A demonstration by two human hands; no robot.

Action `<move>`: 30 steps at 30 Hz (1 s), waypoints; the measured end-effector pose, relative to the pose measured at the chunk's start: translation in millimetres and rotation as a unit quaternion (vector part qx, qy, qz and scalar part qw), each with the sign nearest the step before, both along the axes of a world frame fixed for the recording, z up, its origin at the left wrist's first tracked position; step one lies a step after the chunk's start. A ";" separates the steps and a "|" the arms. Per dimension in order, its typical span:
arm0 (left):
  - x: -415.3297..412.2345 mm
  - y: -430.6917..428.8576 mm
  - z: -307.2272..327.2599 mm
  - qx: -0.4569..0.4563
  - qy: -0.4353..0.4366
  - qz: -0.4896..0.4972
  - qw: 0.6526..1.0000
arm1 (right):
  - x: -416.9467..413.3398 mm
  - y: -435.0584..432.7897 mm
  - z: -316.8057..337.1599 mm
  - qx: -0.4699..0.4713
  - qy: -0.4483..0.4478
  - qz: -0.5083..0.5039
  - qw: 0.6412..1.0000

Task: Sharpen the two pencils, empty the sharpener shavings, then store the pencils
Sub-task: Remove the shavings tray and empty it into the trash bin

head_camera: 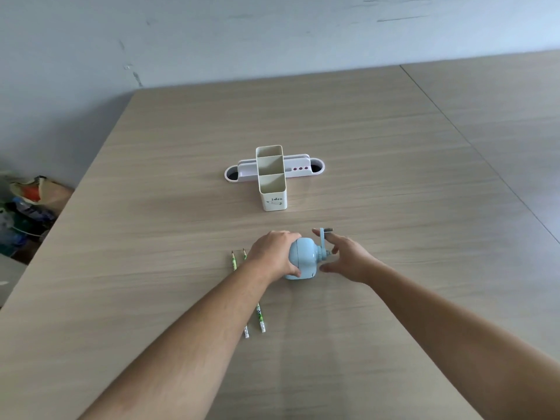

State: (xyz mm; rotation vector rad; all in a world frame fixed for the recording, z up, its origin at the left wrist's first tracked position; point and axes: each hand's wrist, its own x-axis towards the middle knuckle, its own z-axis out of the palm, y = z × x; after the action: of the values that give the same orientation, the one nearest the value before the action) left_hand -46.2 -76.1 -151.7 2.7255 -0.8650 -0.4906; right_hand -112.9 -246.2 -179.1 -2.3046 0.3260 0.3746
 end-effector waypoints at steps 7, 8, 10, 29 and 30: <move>-0.3 -0.7 0.8 -0.005 0.000 0.000 1.000 | -2.2 9.6 -12.8 0.063 0.009 -0.029 0.998; -0.2 -0.8 0.7 -0.006 0.001 0.001 1.000 | -1.1 11.6 -12.0 0.079 0.010 -0.043 0.996; -0.1 -1.0 0.8 -0.005 0.003 0.002 1.000 | 1.3 13.2 -10.0 0.099 0.010 -0.051 0.994; -0.6 -1.7 2.5 0.014 0.000 0.001 1.000 | 1.5 12.6 -18.4 0.090 -0.015 -0.048 0.995; -0.5 -1.2 2.2 0.014 -0.002 0.000 1.000 | 1.5 12.2 -18.1 0.081 -0.018 -0.047 0.995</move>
State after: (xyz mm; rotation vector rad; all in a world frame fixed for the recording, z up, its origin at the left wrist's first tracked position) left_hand -46.7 -77.3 -149.5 2.7524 -0.8648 -0.5011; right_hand -111.4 -234.0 -197.2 -2.1260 0.3717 0.3012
